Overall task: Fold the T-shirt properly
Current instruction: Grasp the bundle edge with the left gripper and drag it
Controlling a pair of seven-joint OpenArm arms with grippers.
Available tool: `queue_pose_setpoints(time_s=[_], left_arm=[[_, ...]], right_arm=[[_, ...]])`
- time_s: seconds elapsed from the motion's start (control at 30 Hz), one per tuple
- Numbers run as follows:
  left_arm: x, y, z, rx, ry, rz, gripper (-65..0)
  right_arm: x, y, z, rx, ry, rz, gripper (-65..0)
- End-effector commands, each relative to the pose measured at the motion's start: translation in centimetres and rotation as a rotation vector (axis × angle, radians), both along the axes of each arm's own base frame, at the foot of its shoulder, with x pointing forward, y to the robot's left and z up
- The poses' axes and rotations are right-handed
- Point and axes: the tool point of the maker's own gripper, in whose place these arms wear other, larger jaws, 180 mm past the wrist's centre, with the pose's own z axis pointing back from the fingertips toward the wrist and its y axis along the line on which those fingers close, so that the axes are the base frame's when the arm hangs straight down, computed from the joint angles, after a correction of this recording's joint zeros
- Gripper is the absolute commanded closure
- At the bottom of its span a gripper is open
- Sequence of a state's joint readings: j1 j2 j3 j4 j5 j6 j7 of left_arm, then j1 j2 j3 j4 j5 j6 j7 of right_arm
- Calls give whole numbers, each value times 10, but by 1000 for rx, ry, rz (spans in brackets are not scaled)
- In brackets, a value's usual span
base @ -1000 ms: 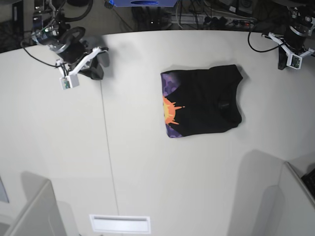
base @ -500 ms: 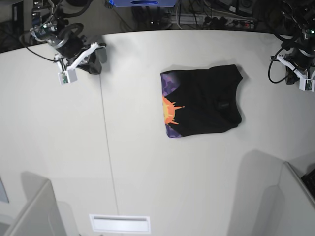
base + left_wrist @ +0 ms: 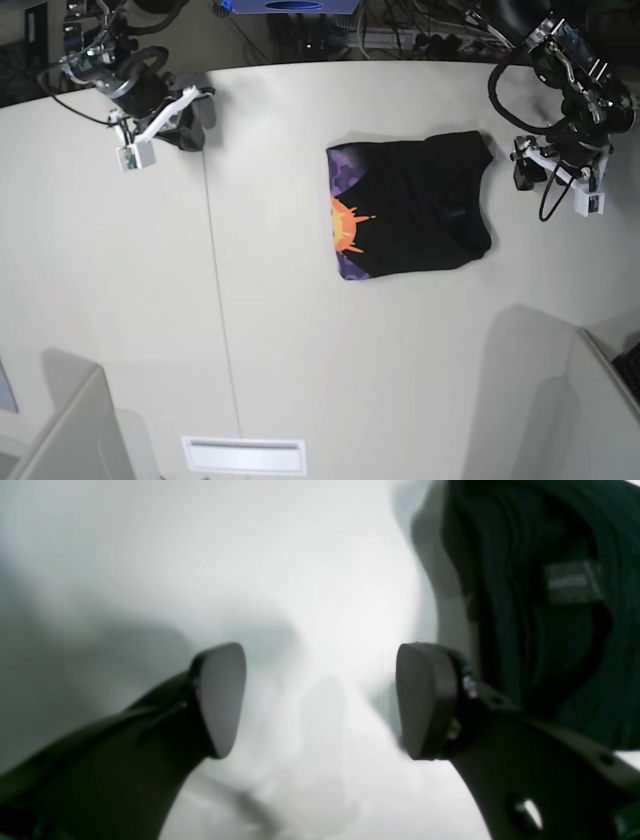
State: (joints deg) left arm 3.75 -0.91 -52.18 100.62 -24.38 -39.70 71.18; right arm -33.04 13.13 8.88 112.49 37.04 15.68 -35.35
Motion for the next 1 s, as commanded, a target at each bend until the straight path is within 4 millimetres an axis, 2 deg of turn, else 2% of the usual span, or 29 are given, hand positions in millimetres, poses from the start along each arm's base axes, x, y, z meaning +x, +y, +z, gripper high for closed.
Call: queue_pose_setpoints(time_s=[0.0,0.1,0.23,0.47,0.6,0.77,0.9,0.97], left_arm=[[12,-2,7,-6,-39,-11,-456],[24,-25,-5,-54,-24,-71,-456],[36,-54,-11,-102,-29,-132,-456],[45,-83,-22,-187,-26,-139,-456],[46,-89,-31,-227,-10,-138,-456],[51,-93,-31,-248,-46,-128,-456],[55,-101,-21,-307,-103,-128,-456],[50,-102,-19,-355,-131,-123,-456]], right_arm=[[4,-1,8,4,-34,4,0],[4,-1,8,4,-34,4,0],[4,-1,8,3,-35,5,0],[5,-1,8,3,-35,4,0],[4,-1,7,3,-33,3,0],[3,0,7,4,-31,5,0],[3,0,7,4,-31,5,0],[3,0,7,4,-31,5,0]])
